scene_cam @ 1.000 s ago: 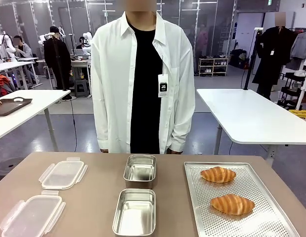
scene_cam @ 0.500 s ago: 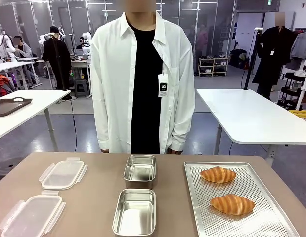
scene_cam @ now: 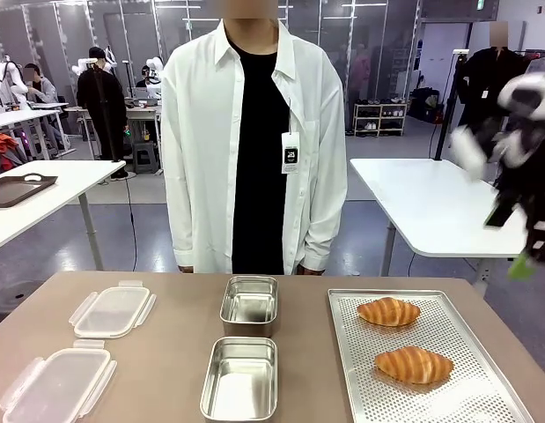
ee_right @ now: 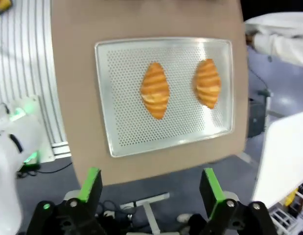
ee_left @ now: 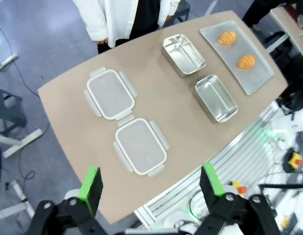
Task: Place the bread into the airtight container.
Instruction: Pick up a Butter Roll and place it into an empty Airtight Container.
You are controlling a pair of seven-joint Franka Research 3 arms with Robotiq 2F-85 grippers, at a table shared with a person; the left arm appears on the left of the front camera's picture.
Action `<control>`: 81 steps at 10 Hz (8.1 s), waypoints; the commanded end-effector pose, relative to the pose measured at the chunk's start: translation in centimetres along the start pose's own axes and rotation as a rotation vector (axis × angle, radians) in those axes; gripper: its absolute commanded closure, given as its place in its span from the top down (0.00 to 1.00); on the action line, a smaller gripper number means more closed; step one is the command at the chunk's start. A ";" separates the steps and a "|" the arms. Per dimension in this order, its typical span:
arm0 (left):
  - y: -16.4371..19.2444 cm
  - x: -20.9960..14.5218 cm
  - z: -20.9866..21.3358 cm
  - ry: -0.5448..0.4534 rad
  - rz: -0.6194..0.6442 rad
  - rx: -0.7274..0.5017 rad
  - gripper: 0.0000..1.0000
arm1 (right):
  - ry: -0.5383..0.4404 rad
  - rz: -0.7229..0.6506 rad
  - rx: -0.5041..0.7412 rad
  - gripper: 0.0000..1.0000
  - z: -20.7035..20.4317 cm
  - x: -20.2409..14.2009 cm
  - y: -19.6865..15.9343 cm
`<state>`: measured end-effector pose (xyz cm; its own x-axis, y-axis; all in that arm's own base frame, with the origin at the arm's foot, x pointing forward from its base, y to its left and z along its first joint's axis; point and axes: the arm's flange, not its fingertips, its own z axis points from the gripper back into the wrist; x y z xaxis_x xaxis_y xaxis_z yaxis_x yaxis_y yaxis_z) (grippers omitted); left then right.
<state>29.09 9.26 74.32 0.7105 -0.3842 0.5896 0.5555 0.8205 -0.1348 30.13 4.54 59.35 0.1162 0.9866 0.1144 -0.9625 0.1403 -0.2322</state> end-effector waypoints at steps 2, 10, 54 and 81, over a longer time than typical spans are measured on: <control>0.0 0.1 0.2 0.008 -0.020 0.006 1.00 | 0.079 0.017 0.043 1.00 -7.4 -0.4 -1.8; 0.0 0.1 0.2 0.008 -0.020 0.006 1.00 | 0.073 -0.071 0.058 1.00 -23.1 0.3 -4.3; 0.0 0.1 0.2 0.008 -0.020 0.006 1.00 | 0.074 -0.142 0.100 0.33 -20.0 31.7 5.4; 0.0 0.1 0.2 0.008 -0.020 0.006 1.00 | 0.024 -1.393 0.128 1.00 -29.2 34.1 5.8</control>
<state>29.09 9.21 74.33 0.7106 -0.3848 0.5890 0.5552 0.8209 -0.1335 35.54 40.23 33.92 0.9851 0.0894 0.1472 -0.1133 0.9801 0.1628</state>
